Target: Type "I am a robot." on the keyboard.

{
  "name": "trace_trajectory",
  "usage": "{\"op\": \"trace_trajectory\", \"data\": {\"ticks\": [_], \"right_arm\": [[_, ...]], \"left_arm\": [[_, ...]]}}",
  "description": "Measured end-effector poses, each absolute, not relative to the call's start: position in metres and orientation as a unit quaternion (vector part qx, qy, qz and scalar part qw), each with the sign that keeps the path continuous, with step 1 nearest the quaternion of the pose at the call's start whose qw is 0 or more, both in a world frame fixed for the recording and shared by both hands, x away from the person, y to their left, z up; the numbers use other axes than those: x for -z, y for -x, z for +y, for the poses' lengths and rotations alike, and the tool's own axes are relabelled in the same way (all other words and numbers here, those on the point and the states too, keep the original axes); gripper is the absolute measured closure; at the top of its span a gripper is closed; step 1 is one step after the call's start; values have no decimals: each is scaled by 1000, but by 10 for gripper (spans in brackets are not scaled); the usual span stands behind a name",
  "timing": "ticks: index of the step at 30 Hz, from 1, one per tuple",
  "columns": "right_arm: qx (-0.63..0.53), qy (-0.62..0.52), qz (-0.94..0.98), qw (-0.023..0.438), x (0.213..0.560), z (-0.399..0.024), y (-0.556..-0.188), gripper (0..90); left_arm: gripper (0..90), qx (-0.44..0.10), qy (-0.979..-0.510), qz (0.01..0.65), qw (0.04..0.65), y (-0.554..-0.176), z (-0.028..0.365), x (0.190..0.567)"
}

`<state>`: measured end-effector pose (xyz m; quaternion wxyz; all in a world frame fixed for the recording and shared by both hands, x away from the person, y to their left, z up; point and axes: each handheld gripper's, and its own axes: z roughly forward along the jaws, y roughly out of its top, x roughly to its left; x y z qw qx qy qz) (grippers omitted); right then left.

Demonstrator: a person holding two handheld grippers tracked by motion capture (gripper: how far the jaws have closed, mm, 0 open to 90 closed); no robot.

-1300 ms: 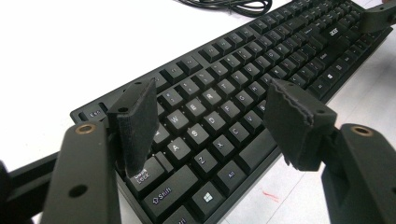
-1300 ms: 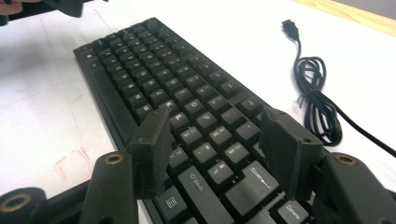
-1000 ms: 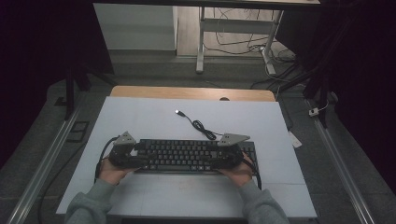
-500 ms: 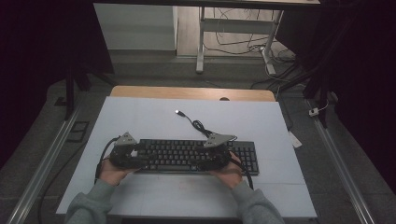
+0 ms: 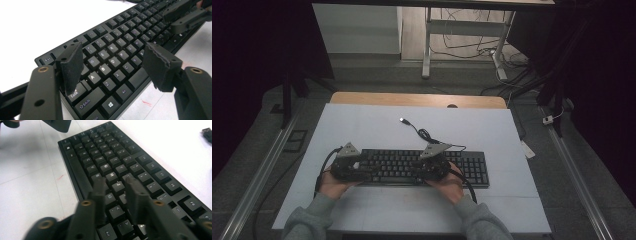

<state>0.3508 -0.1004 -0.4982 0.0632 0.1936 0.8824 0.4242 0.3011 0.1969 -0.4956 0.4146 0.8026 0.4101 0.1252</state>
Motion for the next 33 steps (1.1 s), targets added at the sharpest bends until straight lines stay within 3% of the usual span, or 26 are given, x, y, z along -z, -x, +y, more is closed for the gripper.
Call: {"op": "trace_trajectory", "data": {"ticks": [5, 33], "right_arm": [[-412, -193, 888, 64, 502, -96, -353, 898], [-384, -177, 904, 70, 519, -80, -353, 900]], "left_arm": [[327, -125, -802, 413, 412, -302, 198, 497], [325, -126, -805, 418, 401, -304, 200, 502]]}}
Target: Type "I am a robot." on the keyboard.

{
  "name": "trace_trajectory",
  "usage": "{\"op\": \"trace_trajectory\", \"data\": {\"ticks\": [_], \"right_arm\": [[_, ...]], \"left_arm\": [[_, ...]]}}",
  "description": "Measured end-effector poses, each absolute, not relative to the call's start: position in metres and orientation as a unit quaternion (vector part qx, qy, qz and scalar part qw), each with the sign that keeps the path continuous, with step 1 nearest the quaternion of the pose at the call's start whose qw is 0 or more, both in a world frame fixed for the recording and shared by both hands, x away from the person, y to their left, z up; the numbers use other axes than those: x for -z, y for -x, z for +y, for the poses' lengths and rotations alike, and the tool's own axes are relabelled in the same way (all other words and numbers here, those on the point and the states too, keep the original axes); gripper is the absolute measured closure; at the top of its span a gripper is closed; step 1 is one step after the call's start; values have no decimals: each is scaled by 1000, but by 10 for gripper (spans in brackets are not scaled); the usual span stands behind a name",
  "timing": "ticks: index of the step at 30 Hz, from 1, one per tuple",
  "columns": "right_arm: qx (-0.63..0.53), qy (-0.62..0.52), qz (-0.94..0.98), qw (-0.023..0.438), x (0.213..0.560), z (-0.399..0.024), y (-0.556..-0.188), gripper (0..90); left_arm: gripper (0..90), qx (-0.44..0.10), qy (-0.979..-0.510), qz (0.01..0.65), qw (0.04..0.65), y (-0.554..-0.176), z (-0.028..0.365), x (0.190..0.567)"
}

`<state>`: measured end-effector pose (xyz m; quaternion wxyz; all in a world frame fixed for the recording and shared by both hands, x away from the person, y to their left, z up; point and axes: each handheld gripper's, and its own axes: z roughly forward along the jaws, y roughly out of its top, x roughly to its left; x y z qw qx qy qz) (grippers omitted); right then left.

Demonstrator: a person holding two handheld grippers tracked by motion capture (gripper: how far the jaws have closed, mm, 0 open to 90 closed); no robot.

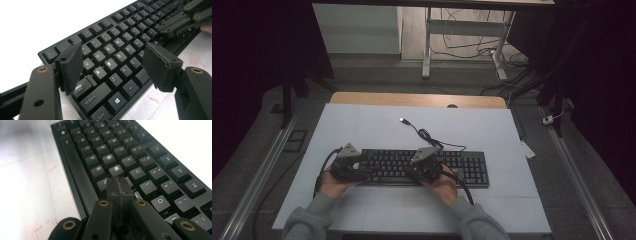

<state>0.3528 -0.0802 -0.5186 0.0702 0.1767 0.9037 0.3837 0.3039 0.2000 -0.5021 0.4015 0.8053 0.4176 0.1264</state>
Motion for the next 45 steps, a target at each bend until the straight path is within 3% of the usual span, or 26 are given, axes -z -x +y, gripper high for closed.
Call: {"op": "trace_trajectory", "data": {"ticks": [22, 29, 33, 45], "right_arm": [[-439, -219, 867, 81, 496, -123, -354, 890], [-447, -240, 857, 86, 494, -142, -355, 644], [-449, -243, 855, 90, 496, -150, -354, 551], [-457, -244, 850, 94, 493, -169, -349, 478]], "left_arm": [[328, -131, -801, 419, 406, -302, 202, 500], [327, -131, -802, 419, 404, -303, 202, 501], [327, -132, -803, 418, 403, -302, 202, 500], [329, -135, -798, 424, 406, -301, 206, 499]]}}
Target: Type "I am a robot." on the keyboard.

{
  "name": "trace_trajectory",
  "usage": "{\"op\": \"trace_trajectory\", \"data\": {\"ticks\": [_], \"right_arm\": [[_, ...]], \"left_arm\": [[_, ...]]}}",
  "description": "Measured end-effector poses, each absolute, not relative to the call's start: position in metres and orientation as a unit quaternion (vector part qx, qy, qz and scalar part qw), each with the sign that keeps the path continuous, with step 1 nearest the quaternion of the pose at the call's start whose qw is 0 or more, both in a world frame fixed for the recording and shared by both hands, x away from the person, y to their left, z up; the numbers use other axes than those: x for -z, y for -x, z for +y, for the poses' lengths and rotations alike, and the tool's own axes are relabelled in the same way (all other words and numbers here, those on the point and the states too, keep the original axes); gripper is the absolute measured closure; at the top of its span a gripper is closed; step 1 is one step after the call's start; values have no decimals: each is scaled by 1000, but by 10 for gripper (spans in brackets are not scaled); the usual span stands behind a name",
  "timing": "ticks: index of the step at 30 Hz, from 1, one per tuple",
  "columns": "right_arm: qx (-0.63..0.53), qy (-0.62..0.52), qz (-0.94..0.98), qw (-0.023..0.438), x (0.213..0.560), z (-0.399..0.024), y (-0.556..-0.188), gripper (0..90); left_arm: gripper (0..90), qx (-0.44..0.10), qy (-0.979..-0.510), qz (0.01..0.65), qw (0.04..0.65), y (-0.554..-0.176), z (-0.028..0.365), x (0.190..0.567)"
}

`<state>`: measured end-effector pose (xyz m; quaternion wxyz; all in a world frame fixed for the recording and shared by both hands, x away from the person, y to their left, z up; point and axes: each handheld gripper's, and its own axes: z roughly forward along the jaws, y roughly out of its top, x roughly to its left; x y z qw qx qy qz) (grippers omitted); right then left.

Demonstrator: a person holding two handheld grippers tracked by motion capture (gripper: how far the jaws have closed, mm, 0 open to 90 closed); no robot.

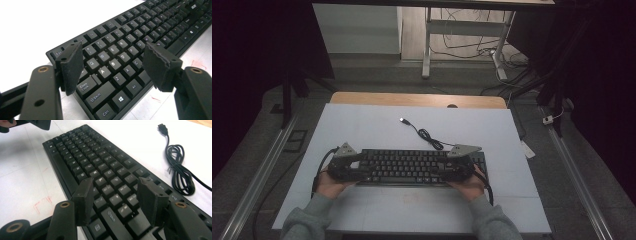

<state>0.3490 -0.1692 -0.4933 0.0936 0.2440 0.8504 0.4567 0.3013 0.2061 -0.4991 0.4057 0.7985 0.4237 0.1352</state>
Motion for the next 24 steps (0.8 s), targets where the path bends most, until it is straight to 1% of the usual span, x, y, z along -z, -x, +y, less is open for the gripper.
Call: {"op": "trace_trajectory", "data": {"ticks": [10, 18, 24], "right_arm": [[-461, -250, 845, 102, 494, -182, -345, 471], [-455, -248, 849, 108, 495, -181, -346, 470], [-453, -245, 850, 107, 496, -179, -346, 469]], "left_arm": [[345, -141, -797, 420, 410, -301, 207, 496], [416, -130, -802, 402, 423, -298, 198, 490], [525, -131, -810, 383, 425, -293, 187, 486]]}}
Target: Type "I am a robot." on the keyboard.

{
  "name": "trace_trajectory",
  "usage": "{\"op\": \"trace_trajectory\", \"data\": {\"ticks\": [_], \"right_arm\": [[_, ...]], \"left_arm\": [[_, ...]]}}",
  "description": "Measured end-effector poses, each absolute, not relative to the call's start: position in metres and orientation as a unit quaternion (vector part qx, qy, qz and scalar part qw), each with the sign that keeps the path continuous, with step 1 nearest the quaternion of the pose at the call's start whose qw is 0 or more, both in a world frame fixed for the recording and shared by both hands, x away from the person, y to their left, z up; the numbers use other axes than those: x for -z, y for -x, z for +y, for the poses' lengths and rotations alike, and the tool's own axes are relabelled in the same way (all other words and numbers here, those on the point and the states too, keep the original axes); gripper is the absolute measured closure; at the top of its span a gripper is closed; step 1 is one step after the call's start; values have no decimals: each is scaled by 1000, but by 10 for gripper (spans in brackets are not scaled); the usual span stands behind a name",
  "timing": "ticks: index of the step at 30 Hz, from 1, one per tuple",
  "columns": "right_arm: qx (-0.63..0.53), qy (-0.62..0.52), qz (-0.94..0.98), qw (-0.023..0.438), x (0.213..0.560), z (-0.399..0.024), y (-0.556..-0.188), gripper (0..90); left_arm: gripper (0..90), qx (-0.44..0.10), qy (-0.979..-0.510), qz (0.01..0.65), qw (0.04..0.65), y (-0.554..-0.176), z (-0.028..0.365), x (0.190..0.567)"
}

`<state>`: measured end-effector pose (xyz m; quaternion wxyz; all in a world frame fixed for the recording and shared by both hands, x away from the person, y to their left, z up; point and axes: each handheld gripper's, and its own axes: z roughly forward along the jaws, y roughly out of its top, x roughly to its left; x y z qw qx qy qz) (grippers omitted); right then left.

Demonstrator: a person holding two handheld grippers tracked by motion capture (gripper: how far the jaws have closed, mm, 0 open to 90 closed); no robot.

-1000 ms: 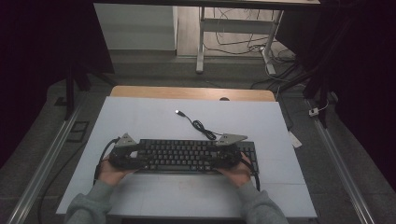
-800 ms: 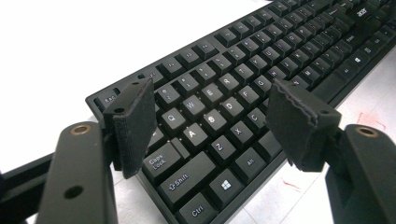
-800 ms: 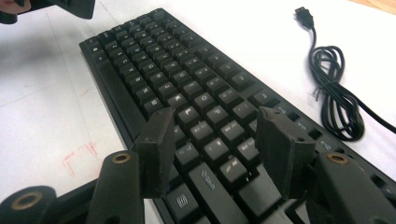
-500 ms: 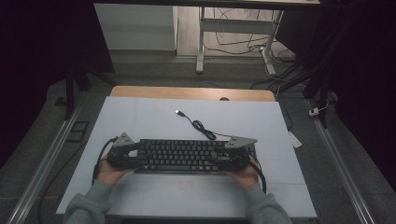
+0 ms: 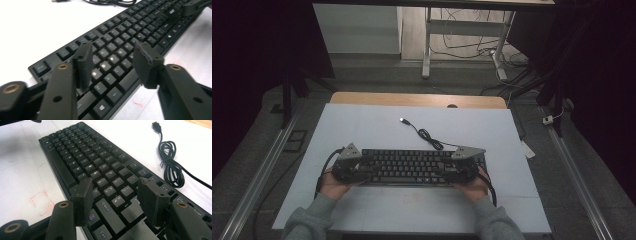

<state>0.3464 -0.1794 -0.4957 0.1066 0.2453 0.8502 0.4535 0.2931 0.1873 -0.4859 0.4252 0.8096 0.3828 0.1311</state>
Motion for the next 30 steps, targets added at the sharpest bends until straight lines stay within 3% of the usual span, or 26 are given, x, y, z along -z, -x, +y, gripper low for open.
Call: {"op": "trace_trajectory", "data": {"ticks": [8, 15, 30], "right_arm": [[-450, -245, 852, 108, 496, -178, -346, 468], [-448, -242, 854, 108, 497, -177, -346, 468], [-449, -244, 853, 108, 498, -176, -347, 468]], "left_arm": [[689, -129, -817, 368, 425, -289, 178, 483], [883, -108, -829, 351, 421, -288, 168, 486], [886, -80, -855, 338, 385, -294, 141, 508]]}}
